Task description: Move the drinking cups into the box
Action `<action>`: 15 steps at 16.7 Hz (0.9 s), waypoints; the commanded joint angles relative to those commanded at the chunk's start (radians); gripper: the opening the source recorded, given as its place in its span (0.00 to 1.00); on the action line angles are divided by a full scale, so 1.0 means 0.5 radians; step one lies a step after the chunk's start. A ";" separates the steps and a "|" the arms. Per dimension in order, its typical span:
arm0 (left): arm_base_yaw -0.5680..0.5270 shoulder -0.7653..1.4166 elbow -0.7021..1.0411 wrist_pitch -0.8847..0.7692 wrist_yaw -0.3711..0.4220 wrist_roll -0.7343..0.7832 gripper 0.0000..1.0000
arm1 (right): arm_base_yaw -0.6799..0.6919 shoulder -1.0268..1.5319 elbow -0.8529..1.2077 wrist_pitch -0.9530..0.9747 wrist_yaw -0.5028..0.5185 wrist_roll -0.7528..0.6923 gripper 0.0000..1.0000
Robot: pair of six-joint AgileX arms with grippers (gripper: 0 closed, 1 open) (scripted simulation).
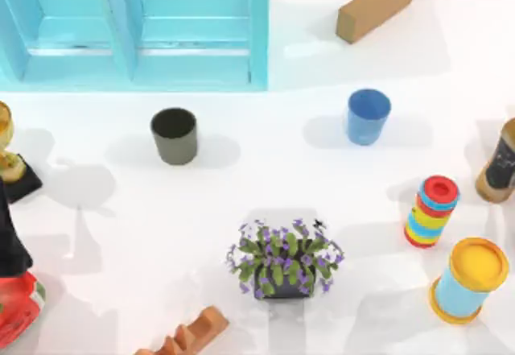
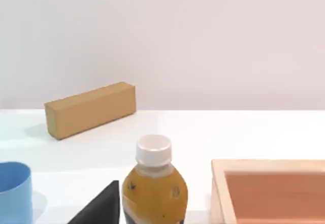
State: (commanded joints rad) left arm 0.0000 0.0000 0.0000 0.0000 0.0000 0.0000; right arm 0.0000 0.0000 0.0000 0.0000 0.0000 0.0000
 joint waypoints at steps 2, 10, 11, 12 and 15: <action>0.000 0.000 0.000 0.000 0.000 0.000 1.00 | 0.000 0.000 0.000 0.000 0.000 0.000 1.00; 0.000 0.000 0.000 0.000 0.000 0.000 1.00 | 0.112 0.698 0.721 -0.327 0.035 0.102 1.00; 0.000 0.000 0.000 0.000 0.000 0.000 1.00 | 0.137 0.876 0.888 -0.417 0.047 0.123 1.00; 0.000 0.000 0.000 0.000 0.000 0.000 1.00 | 0.164 1.073 1.065 -0.518 0.059 0.146 1.00; 0.000 0.000 0.000 0.000 0.000 0.000 1.00 | 0.258 1.755 1.638 -0.876 0.103 0.217 1.00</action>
State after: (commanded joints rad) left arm 0.0000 0.0000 0.0000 0.0000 0.0000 0.0000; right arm 0.1291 0.8776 0.8192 -0.4379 0.0516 0.1087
